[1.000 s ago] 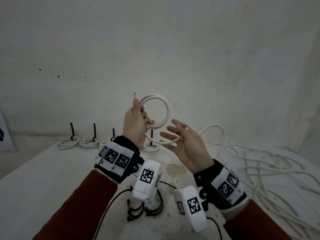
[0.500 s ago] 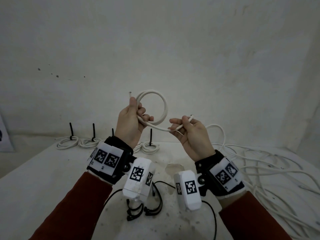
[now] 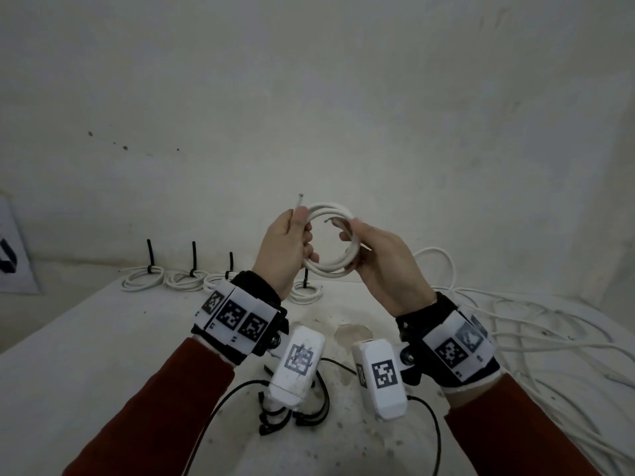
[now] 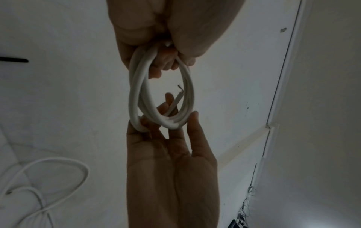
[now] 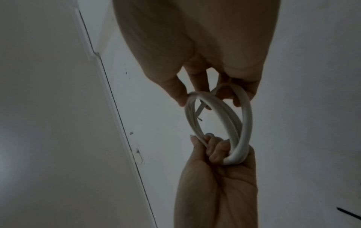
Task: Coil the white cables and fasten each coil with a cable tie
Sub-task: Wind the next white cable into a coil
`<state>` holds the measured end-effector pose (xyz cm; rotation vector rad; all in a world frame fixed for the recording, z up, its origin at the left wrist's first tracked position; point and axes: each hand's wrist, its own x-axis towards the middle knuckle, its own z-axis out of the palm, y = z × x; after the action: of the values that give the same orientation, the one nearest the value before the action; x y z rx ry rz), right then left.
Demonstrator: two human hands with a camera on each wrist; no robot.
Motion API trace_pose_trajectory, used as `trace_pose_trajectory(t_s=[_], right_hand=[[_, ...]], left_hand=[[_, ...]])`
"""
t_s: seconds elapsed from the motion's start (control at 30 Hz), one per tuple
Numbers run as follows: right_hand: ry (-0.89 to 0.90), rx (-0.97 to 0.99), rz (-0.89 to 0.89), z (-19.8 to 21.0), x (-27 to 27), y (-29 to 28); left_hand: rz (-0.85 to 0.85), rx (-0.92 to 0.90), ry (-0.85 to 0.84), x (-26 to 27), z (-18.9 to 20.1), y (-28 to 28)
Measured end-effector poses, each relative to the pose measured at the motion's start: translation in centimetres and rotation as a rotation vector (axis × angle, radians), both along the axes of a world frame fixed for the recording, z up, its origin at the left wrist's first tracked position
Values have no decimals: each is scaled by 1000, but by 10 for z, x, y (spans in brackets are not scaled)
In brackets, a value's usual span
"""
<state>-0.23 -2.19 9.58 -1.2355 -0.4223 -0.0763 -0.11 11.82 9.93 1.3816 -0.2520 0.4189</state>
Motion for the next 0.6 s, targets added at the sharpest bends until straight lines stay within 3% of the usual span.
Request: trace_pose_trajectory(t_s=[0.13,0.43,0.6], right_hand=[[-113,-88,-49,-6,-3,-4],[-291,-371,-374,-18,-2,-9],[-144,-216,-160,-17,0,-15]], left_hand=[[56,91,-45,2,-1,3],[92,214,-72,4,0,-5],[63,192,-30,5,2,-9]])
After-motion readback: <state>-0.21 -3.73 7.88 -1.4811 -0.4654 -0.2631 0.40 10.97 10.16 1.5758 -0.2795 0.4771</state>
